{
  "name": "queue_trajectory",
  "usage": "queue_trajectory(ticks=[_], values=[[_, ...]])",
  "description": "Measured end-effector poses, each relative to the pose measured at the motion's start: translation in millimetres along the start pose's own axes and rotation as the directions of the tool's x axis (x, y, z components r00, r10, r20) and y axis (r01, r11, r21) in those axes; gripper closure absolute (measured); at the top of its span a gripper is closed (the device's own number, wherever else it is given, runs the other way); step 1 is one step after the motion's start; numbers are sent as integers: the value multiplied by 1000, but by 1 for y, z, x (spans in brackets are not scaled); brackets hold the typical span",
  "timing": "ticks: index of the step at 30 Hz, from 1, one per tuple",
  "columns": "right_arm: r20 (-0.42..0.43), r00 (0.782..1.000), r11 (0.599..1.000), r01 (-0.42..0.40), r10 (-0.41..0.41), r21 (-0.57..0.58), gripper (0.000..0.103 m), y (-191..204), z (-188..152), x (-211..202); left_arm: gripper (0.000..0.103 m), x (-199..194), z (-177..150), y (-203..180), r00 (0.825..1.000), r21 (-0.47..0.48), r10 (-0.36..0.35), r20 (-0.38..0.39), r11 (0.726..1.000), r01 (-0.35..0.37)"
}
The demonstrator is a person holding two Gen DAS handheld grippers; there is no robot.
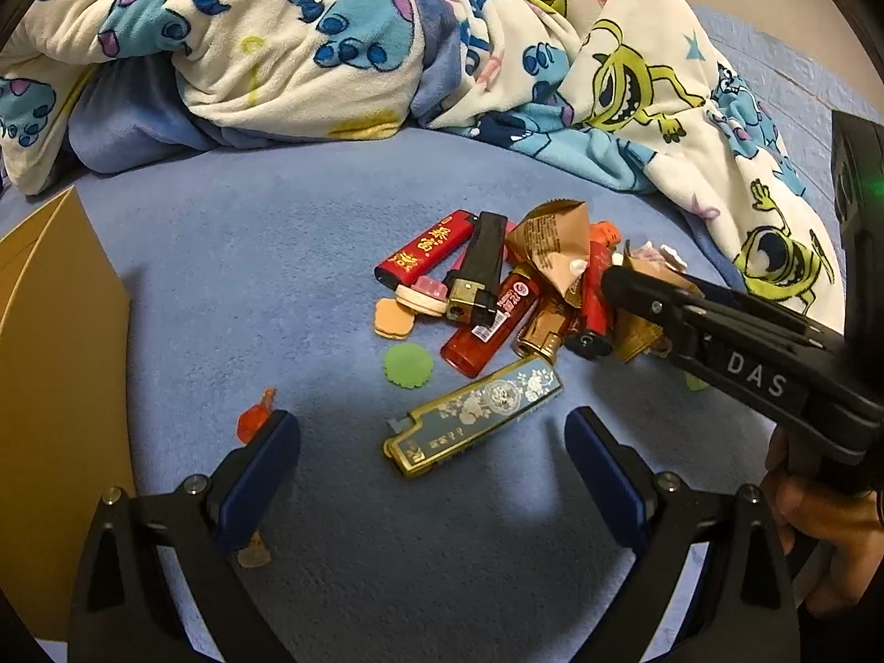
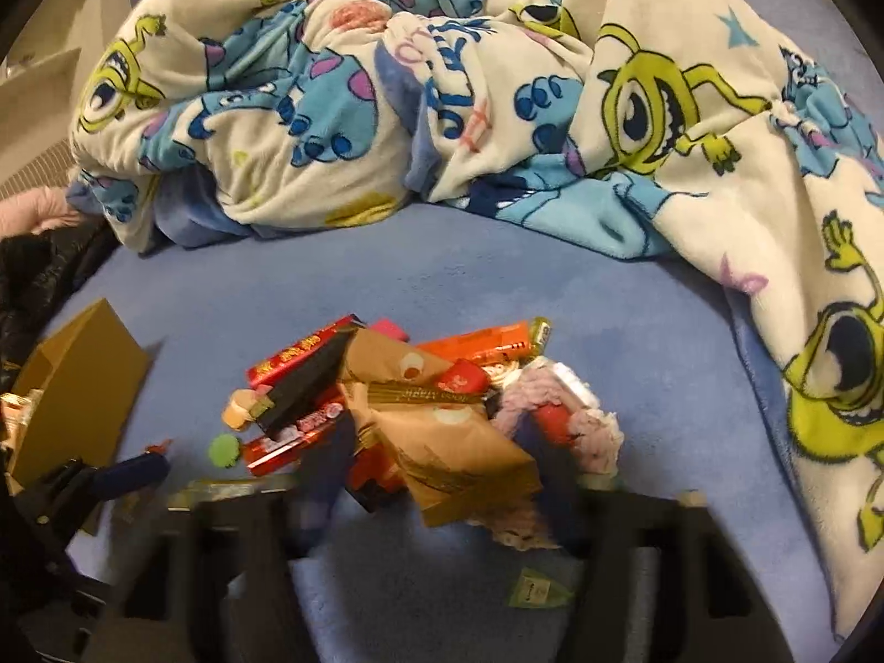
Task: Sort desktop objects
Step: 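Grasp another tan triangular packet with the right tool and lift it, then grasp the blue floral gold case with the left tool while the right holds the packet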
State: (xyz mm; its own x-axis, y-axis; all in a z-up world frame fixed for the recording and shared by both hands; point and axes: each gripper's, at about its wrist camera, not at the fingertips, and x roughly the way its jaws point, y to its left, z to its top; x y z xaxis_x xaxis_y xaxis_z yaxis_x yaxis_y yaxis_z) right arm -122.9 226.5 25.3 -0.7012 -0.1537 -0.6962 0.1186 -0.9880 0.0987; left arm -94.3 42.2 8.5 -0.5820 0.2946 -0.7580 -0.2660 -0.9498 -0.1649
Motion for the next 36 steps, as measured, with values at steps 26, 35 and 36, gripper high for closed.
queue_trajectory(ticks=[26,35,36], values=[[127,986,987,-120,107,106,69,-19,24,-99,60,17,10,-14,999,49,19,-31,999,-18],[134,984,985,-132,117,109,69,-19,27,-109,77,7,9,-4,999,0,-35,-15,999,35],[132,984,985,-136,121,109,69,-18,26,-108,78,6,9,-5,999,4,-35,-15,999,35]])
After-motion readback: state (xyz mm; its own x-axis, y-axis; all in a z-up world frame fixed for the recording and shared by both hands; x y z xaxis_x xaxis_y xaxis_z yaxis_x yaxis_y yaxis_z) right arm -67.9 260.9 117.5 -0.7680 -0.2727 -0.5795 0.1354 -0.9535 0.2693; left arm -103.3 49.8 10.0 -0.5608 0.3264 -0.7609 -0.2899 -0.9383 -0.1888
